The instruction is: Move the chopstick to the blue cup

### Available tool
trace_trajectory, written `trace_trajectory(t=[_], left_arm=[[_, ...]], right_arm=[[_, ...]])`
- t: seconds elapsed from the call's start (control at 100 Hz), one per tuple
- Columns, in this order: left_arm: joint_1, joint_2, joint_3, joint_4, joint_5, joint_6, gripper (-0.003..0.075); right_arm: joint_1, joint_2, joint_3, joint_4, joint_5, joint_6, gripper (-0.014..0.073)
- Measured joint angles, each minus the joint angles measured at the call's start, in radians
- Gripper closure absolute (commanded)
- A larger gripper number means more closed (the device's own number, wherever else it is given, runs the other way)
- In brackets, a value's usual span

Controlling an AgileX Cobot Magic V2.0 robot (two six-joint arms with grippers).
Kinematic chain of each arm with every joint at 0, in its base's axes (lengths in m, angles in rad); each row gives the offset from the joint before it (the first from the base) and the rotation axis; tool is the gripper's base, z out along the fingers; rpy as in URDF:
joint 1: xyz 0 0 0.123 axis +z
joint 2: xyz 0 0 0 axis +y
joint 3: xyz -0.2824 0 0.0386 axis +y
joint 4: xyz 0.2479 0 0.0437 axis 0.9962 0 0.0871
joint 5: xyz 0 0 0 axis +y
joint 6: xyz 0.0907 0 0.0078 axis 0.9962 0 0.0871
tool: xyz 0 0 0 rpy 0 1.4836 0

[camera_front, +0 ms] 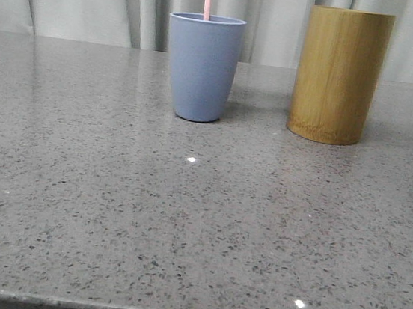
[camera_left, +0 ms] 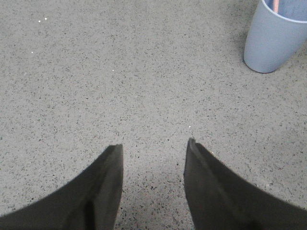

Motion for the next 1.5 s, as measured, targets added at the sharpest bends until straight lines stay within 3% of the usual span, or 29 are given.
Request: trace_trajectory(t=[0.48,0.73,1.1,1.31,1.46,1.5], left_arm=[[0.000,0.000,0.004,0.000,-0.002,-0.006,0.0426],[0.000,0.000,0.024,0.000,-0.002,-0.006,0.0426],[0.000,-0.026,0.032,0.000,-0.041,-0.006,0.0431],[0.000,-0.081,0.032,0.000,-0.058,-0.006,0.0593],[0.000,-0.121,0.032,0.000,-0.058,-0.006,0.0736],[0.000,-0.132,0.034,0.000,-0.061,-0.006,0.0738]], right_arm=[[-0.010,-0.124,0.051,-0.171,0.127,0.075,0.0296],[-0.041,-0.240,0.274,-0.182,0.099,0.086,0.0296],[-0.149,-0.557,0.751,-0.184,-0.129,0.136,0.0296],[-0.251,-0.768,1.012,-0.186,-0.212,0.151,0.0307],[-0.303,-0.908,1.143,-0.186,-0.230,0.155,0.0431],[-0.313,-0.959,1.182,-0.186,-0.237,0.155,0.0468]])
